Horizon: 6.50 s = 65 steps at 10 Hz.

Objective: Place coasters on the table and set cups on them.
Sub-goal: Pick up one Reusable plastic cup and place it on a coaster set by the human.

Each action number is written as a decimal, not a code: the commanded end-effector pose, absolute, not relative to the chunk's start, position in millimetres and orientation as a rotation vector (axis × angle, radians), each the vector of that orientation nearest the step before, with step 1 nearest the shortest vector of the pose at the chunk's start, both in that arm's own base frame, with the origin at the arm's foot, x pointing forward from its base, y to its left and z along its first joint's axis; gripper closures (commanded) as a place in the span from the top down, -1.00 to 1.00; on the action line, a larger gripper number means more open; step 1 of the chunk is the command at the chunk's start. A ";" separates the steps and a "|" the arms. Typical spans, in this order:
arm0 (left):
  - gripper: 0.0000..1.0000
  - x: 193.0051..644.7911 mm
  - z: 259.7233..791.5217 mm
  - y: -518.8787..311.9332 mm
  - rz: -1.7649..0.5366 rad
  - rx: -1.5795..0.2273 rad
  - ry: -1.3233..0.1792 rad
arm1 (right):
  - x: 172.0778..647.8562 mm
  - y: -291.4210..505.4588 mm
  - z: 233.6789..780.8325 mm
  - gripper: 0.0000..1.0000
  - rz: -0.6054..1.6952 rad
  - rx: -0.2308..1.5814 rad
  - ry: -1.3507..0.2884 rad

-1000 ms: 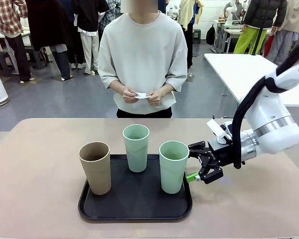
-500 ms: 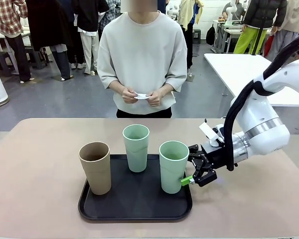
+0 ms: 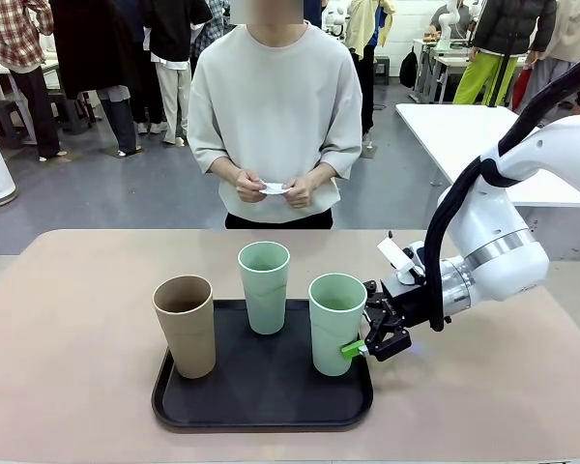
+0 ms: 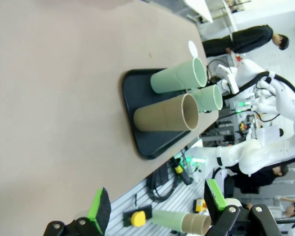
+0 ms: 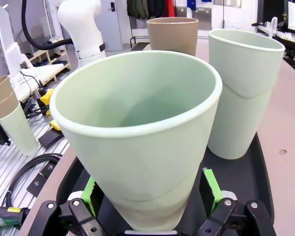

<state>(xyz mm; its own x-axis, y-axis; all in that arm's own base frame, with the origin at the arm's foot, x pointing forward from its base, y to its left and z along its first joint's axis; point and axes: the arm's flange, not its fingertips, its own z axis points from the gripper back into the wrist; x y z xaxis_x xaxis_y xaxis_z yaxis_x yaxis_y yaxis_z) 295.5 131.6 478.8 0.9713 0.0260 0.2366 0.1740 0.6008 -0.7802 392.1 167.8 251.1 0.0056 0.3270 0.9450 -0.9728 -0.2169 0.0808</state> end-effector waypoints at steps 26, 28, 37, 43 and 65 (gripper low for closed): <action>1.00 295.5 479.2 132.0 -0.089 -0.930 -0.244 | 456.6 7.9 450.4 0.65 1.302 0.862 -1.064; 1.00 295.5 479.2 132.0 -0.089 -0.930 -0.244 | 479.4 -35.0 456.1 0.65 1.337 0.811 -1.068; 1.00 295.5 479.2 132.0 -0.089 -0.930 -0.244 | 472.4 -118.4 459.3 0.65 1.217 0.794 -1.130; 1.00 295.5 479.2 132.0 -0.089 -0.930 -0.244 | 546.6 -147.9 409.8 0.65 1.325 0.964 -1.028; 1.00 295.5 479.2 132.0 -0.089 -0.930 -0.244 | 629.9 -136.4 258.5 0.65 1.342 1.041 -0.912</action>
<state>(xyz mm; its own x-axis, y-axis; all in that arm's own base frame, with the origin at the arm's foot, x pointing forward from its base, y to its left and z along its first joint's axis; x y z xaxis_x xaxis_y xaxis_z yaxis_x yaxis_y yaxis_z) 295.6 131.7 478.8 0.9713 0.0263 0.2362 0.1733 0.6017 -0.7797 618.4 -137.3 257.6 0.0181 0.2979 0.9544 -0.9978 -0.0563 0.0365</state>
